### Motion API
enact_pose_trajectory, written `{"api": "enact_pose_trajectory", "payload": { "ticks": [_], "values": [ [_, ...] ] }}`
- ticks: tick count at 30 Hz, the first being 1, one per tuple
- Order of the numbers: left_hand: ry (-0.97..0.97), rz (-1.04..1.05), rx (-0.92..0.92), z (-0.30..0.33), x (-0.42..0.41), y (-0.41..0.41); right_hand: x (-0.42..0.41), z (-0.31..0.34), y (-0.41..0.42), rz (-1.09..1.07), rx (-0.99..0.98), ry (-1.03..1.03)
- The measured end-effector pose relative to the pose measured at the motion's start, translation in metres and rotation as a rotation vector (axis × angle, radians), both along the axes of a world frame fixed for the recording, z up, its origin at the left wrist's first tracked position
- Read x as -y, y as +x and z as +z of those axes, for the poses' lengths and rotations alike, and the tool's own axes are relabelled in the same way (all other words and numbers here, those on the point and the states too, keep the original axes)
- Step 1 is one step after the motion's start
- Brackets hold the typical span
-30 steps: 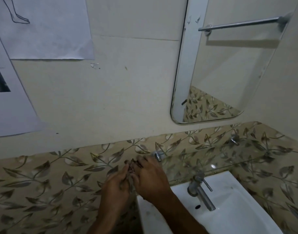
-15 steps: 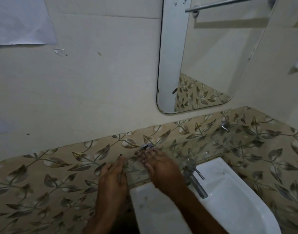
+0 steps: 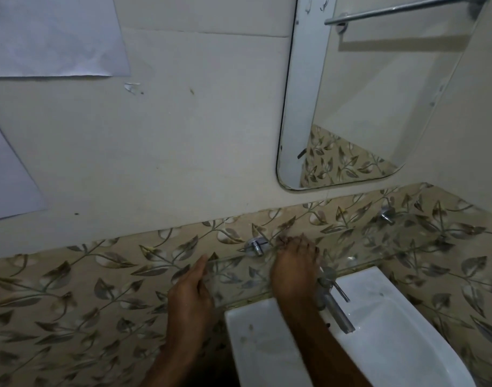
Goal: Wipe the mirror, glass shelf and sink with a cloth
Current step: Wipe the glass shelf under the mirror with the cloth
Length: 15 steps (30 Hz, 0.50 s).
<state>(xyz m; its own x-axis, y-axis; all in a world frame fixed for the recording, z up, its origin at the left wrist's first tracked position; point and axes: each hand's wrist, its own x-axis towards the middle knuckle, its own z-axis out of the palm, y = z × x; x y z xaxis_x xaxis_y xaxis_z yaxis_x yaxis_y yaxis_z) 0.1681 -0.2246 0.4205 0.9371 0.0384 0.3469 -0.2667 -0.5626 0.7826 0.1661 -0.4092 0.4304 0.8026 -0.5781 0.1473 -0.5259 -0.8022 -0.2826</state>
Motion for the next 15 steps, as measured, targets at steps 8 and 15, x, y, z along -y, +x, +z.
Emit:
{"api": "enact_pose_trajectory", "payload": {
  "ticks": [8,15],
  "values": [
    [-0.153,0.014,-0.162,0.004,-0.004,-0.001,-0.108,-0.010,0.001,0.296,0.015,-0.053],
    [-0.203,-0.005,-0.135,0.009,-0.015,-0.010,-0.080,-0.017,-0.023,0.792,0.172,-0.048]
  ]
}}
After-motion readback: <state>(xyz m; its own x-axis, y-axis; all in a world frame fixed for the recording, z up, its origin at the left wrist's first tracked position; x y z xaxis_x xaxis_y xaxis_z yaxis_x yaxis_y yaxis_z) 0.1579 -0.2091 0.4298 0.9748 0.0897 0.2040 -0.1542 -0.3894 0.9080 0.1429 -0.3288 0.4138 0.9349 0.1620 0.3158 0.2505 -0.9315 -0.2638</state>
